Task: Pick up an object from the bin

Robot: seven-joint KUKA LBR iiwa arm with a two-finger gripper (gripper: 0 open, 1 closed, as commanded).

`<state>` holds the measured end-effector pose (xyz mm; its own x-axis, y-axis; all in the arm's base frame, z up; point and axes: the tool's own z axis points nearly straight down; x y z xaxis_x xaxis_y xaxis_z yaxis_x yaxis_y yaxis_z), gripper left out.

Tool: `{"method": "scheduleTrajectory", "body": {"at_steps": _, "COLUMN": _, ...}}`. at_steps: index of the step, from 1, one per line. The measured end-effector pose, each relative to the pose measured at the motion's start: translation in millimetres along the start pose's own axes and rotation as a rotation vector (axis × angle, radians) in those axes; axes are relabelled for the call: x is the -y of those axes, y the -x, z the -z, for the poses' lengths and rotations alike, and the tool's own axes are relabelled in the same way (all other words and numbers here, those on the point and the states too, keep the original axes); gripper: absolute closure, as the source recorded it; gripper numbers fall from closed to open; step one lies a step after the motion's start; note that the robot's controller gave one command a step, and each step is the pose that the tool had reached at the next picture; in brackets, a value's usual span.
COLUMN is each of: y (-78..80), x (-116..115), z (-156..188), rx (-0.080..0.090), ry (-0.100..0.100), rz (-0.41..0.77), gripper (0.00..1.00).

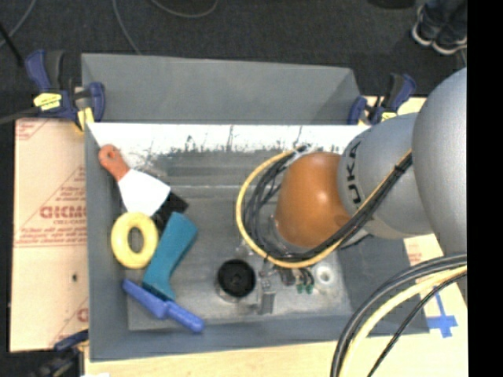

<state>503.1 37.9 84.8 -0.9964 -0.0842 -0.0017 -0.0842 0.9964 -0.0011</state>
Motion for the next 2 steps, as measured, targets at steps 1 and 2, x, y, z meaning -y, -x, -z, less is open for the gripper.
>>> {"method": "scheduleTrajectory", "body": {"at_steps": 1, "y": 6.7, "x": -9.5, "z": -6.0, "rx": 0.007, "ry": -0.003, "rz": 0.276, "gripper": 0.0}}
{"method": "scheduleTrajectory", "body": {"at_steps": 2, "y": -3.1, "x": -41.7, "z": -13.7, "rx": 0.001, "ry": 0.0, "rz": 0.097, "gripper": 1.0}}
